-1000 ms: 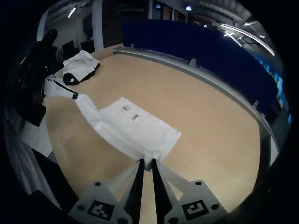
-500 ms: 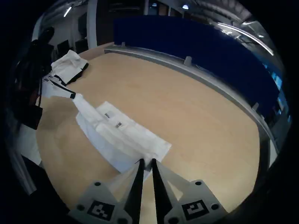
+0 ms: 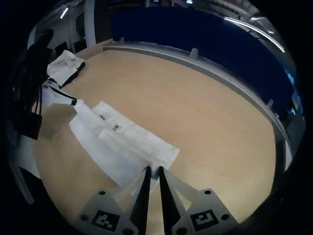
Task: Fold towel
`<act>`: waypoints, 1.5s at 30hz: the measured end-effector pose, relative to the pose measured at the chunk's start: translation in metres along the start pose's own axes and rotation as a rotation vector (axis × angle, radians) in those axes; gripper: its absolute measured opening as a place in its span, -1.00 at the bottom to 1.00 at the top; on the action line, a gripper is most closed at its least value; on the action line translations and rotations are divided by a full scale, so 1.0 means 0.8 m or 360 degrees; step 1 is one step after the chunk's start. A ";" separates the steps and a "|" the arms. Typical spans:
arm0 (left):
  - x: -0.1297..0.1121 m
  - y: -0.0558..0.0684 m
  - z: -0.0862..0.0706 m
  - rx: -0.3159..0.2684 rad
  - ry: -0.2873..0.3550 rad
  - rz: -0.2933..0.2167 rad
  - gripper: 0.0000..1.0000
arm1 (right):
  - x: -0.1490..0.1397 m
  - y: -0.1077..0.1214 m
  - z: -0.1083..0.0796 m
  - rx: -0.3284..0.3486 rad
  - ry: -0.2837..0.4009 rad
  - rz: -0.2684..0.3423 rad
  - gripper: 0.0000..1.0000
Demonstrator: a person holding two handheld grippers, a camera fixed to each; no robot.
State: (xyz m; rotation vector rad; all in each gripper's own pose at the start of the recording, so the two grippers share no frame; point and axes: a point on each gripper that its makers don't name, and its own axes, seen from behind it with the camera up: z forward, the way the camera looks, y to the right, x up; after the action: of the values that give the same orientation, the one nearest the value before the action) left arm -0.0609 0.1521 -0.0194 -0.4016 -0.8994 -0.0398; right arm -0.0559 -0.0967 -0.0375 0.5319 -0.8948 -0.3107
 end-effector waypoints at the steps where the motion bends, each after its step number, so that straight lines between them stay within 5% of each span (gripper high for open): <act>1: 0.000 -0.001 0.003 0.0006 -0.0001 0.0001 -0.90 | -0.001 0.001 0.004 -0.0002 -0.0007 0.0004 -0.68; 9: 0.000 -0.010 0.031 0.0047 0.0003 -0.0009 -0.89 | -0.006 0.010 0.034 -0.0051 -0.0045 0.0049 -0.63; 18: 0.012 -0.021 0.033 0.0095 0.0053 0.0015 -0.74 | -0.009 0.023 0.044 -0.0108 -0.0046 0.0088 -0.47; 27: 0.021 -0.034 0.022 0.0138 0.0072 0.0033 -0.51 | -0.003 0.037 0.043 -0.0152 -0.0020 0.0111 0.10; 33: 0.005 -0.032 0.020 0.0117 0.0017 -0.0037 0.44 | -0.006 0.031 0.040 -0.0129 -0.0028 0.0105 0.79; 35: 0.002 -0.031 0.020 0.0106 0.0011 -0.0061 0.76 | -0.008 0.029 0.038 -0.0122 -0.0027 0.0109 0.84; 45: 0.001 -0.033 0.012 0.0114 0.0034 -0.0089 0.85 | -0.017 0.024 0.031 -0.0121 -0.0029 0.0114 0.84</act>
State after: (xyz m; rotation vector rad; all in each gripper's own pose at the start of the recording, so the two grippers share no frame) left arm -0.0726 0.1313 -0.0048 -0.3090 -0.8882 -0.0629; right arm -0.0832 -0.0821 -0.0236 0.4264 -0.9140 -0.2835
